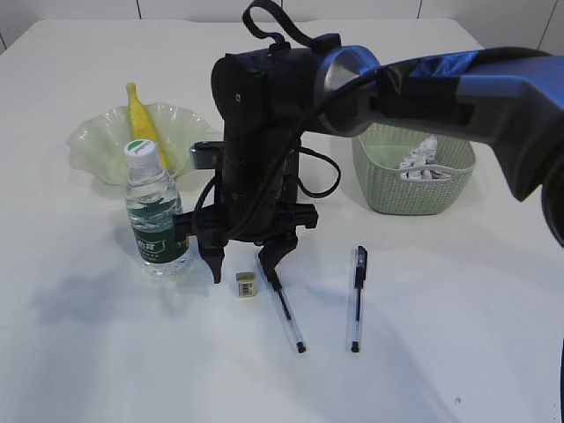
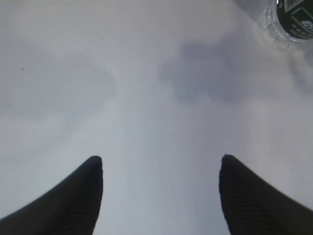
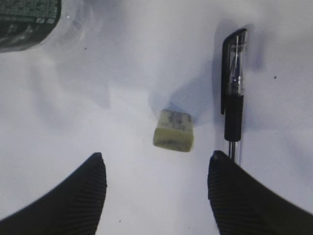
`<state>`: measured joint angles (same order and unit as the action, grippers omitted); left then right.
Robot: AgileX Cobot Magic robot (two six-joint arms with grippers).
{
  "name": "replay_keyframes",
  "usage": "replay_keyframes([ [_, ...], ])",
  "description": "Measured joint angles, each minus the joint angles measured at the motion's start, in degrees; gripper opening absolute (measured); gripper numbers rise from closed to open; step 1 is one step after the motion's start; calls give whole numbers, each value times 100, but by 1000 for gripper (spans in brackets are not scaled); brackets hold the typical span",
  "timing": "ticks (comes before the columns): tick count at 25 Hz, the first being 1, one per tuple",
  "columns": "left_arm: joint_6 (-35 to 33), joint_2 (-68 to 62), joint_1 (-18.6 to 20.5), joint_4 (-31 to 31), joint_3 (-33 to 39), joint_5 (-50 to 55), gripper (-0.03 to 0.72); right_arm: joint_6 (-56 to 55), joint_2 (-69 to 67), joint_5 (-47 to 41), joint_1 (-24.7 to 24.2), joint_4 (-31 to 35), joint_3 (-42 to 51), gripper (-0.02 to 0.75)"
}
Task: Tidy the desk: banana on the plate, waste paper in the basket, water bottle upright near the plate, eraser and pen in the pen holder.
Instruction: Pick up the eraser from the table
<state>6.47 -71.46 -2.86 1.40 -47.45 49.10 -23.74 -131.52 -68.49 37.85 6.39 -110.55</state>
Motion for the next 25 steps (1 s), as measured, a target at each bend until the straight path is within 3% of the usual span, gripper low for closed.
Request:
replay_keyframes([
  [25,0,0,0,22,0,-25,521,-243,-410,175,0,-97,-70,482],
])
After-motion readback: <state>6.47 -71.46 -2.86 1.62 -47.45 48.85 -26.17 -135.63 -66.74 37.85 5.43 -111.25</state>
